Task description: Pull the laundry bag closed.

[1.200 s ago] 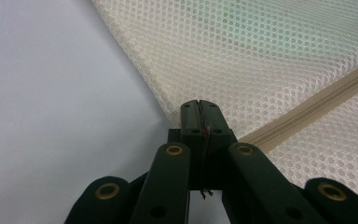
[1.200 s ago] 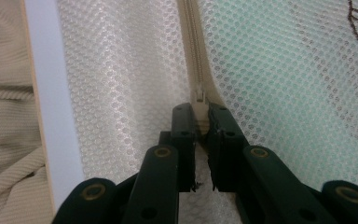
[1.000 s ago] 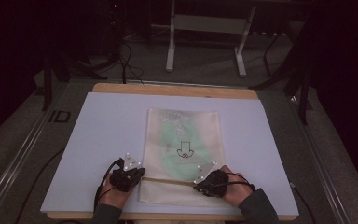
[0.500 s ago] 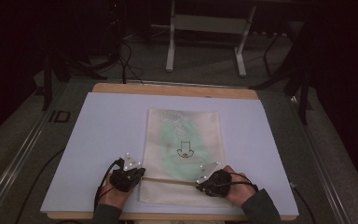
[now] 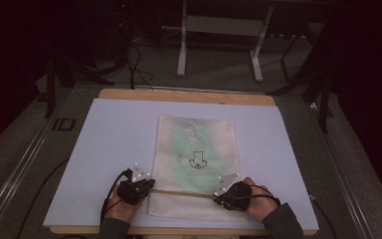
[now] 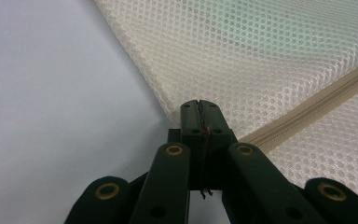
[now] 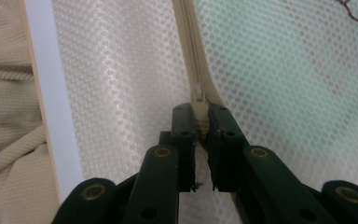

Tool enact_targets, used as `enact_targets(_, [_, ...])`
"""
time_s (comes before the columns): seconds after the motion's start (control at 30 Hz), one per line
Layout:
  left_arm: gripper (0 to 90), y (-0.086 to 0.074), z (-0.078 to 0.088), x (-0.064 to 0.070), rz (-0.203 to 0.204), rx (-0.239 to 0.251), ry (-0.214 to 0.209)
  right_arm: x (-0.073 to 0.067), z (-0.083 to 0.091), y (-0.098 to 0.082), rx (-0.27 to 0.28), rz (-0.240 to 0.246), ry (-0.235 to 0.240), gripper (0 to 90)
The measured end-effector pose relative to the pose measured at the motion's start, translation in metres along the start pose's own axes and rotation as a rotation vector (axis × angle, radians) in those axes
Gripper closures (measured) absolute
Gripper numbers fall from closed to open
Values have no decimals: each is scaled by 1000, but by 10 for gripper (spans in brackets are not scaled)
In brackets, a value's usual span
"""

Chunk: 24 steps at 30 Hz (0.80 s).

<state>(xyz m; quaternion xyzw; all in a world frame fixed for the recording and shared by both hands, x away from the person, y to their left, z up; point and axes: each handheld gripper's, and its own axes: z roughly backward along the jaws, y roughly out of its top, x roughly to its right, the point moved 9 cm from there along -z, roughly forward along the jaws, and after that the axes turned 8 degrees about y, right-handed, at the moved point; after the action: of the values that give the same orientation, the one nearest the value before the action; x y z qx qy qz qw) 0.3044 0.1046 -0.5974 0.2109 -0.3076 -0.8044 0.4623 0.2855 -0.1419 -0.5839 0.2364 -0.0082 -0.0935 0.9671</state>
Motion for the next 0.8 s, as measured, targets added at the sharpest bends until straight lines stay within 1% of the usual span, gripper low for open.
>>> enact_targets(0.33, [892, 0, 0, 0, -2, -2, 1, 3, 10, -13, 5, -24, -5, 822])
enact_targets(0.37, [892, 0, 0, 0, 0, 0, 2, 4, 13, -17, 9, -37, -4, 822])
enact_targets(0.47, [892, 0, 0, 0, 0, 0, 2, 5, 17, -21, 9, -43, -7, 822])
enact_targets(0.5, [892, 0, 0, 0, -2, 0, 3, 6, 21, -26, 12, -55, -8, 822])
enact_targets(0.57, [892, 0, 0, 0, -2, 0, 3, 7, 23, -28, 15, -60, -10, 822])
enact_targets(0.6, [892, 0, 0, 0, -1, -1, 2, 8, 26, -32, 15, -61, -13, 822])
enact_targets(0.63, [892, 0, 0, 0, 0, 0, 2, 9, 29, -36, 18, -76, -16, 822])
enact_targets(0.67, [892, 0, 0, 0, 0, 0, 2, 9, 29, -36, 18, -76, -16, 822])
enact_targets(0.7, [892, 0, 0, 0, -1, -1, 3, 11, 34, -42, 24, -87, -18, 822])
enact_targets(0.73, [892, 0, 0, 0, -1, -1, 3, 12, 36, -46, 14, -93, -25, 822])
enact_targets(0.77, [892, 0, 0, 0, 1, -1, 1, 13, 39, -53, 8, -110, -30, 822])
enact_targets(0.8, [892, 0, 0, 0, 1, -1, 1, 14, 41, -57, 10, -119, -32, 822])
